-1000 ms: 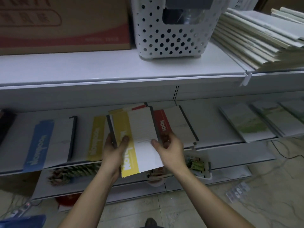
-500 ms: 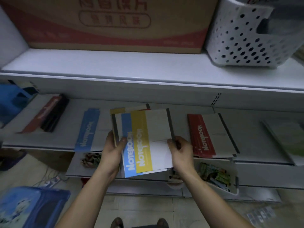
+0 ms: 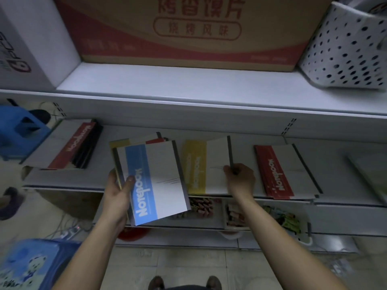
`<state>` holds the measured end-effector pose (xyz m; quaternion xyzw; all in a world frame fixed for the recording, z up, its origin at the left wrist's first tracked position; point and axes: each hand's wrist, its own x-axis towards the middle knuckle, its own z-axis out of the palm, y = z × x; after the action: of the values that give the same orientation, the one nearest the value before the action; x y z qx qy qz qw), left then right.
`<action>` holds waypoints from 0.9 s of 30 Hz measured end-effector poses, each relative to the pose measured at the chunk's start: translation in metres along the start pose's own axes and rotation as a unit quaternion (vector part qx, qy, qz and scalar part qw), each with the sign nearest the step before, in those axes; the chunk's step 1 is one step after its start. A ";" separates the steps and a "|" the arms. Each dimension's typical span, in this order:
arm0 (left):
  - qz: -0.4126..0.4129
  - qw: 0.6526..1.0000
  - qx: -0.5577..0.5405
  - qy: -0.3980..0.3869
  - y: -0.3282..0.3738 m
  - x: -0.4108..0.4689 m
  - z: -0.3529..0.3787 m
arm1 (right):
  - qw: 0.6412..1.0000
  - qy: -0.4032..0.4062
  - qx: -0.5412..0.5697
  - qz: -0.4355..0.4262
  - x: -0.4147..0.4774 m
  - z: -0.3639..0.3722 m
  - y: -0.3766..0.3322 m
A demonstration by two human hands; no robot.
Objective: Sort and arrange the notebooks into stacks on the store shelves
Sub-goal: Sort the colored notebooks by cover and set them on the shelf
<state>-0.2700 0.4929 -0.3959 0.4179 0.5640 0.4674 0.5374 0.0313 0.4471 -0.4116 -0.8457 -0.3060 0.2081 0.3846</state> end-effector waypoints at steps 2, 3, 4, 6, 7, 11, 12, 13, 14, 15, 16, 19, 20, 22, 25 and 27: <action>-0.011 1.000 -0.006 -0.006 0.002 0.004 -0.001 | 0.999 0.021 -0.031 -0.012 -0.003 0.006 -0.003; -0.014 1.000 -0.009 -0.011 0.004 0.006 -0.001 | 0.998 0.030 -0.047 -0.019 -0.004 0.008 -0.004; -0.015 1.000 -0.014 -0.018 0.005 0.008 -0.003 | 0.997 0.037 -0.061 -0.024 -0.006 0.010 -0.005; -0.014 0.999 -0.025 -0.029 0.007 0.012 -0.006 | 0.995 0.035 -0.088 -0.031 -0.009 0.012 -0.009; -0.015 0.999 -0.029 -0.033 0.007 0.014 -0.008 | 0.994 0.030 -0.095 -0.035 -0.010 0.014 -0.011; -0.020 0.998 -0.038 -0.043 0.007 0.022 -0.020 | 0.995 0.032 -0.095 -0.022 -0.009 0.022 -0.016; -0.020 0.998 -0.039 -0.046 0.007 0.024 -0.023 | 0.995 0.043 -0.090 -0.017 -0.010 0.025 -0.015; -0.020 0.998 -0.041 -0.049 0.008 0.025 -0.025 | 0.995 0.055 -0.085 -0.019 -0.014 0.028 -0.014; -0.021 0.997 -0.044 -0.052 0.008 0.027 -0.027 | 0.995 0.065 -0.072 -0.031 -0.020 0.031 -0.016; -0.023 0.997 -0.048 -0.054 0.007 0.029 -0.030 | 0.995 0.069 -0.048 -0.050 -0.028 0.035 -0.021; -0.025 0.997 -0.052 -0.055 0.007 0.031 -0.032 | 0.995 0.057 -0.016 -0.074 -0.040 0.039 -0.031; -0.029 0.997 -0.050 -0.060 0.004 0.034 -0.039 | 0.989 -0.077 0.073 -0.104 -0.079 0.056 -0.060; -0.029 0.996 -0.049 -0.065 0.003 0.034 -0.042 | 0.982 -0.127 0.099 -0.103 -0.092 0.065 -0.067; -0.027 0.996 -0.048 -0.071 0.003 0.034 -0.049 | 0.973 -0.164 0.132 -0.093 -0.111 0.082 -0.072; -0.037 0.997 -0.045 -0.057 0.000 0.037 -0.067 | 0.975 -0.148 0.155 -0.064 -0.123 0.097 -0.073; -0.027 0.998 -0.039 -0.037 0.001 0.041 -0.083 | 0.978 -0.120 0.165 -0.040 -0.122 0.097 -0.070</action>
<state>-0.3559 0.5261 -0.4050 0.3980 0.5361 0.4586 0.5864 -0.1391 0.4513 -0.4030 -0.7263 -0.3447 0.3409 0.4874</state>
